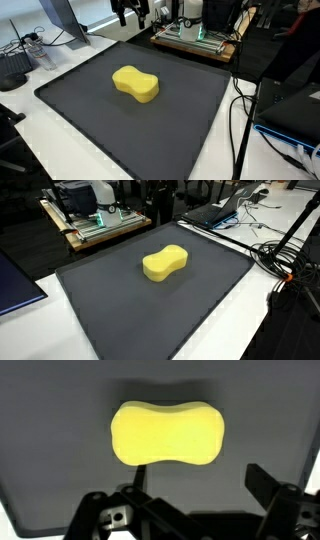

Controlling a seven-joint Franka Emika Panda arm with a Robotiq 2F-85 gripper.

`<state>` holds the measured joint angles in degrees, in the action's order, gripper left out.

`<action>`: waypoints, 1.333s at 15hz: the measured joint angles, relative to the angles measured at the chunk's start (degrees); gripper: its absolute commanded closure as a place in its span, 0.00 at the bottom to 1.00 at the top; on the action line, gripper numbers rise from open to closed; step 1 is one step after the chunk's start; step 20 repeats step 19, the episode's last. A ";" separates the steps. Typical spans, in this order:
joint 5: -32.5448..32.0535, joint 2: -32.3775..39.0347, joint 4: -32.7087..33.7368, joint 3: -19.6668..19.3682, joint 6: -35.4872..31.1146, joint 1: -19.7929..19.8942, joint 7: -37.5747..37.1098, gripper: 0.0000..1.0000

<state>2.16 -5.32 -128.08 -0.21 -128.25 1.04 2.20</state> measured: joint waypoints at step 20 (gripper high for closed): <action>0.01 -27.12 -23.58 -1.06 -4.74 -1.00 -1.43 0.00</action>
